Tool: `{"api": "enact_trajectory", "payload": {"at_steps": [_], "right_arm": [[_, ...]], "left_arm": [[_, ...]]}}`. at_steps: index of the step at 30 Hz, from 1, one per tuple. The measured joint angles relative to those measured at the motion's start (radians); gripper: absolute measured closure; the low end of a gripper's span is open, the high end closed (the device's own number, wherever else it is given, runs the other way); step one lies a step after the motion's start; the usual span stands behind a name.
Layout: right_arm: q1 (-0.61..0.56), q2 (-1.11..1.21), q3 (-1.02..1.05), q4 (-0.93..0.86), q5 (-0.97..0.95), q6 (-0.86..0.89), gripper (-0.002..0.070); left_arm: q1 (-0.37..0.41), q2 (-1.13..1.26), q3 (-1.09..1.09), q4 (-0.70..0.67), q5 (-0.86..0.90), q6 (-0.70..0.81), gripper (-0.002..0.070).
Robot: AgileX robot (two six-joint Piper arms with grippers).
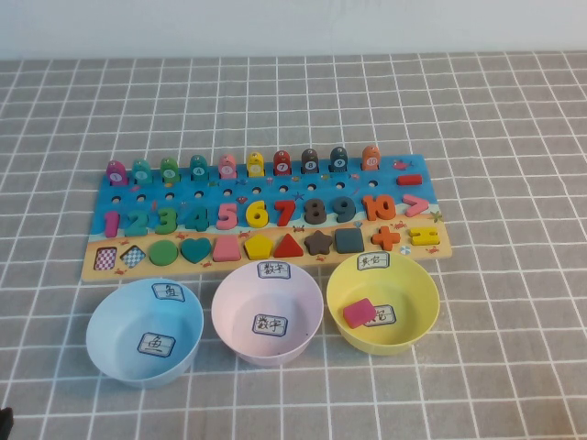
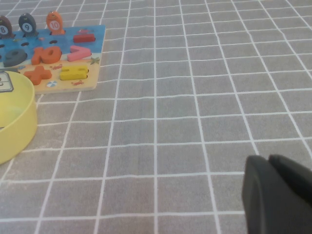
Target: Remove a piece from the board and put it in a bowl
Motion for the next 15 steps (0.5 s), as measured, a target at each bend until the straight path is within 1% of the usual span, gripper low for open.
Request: {"api": "enact_trajectory", "payload": {"at_steps": [6, 11, 15], "right_arm": [[0.000, 0.000, 0.000, 0.045, -0.002, 0.000, 0.0694], [0.000, 0.000, 0.000, 0.173, -0.083, 0.000, 0.0694], [0.000, 0.000, 0.000, 0.318, -0.189, 0.000, 0.0694]], "left_arm": [[0.000, 0.000, 0.000, 0.000, 0.000, 0.000, 0.0678], [0.000, 0.000, 0.000, 0.000, 0.000, 0.000, 0.0678], [0.000, 0.000, 0.000, 0.000, 0.000, 0.000, 0.0678]]}}
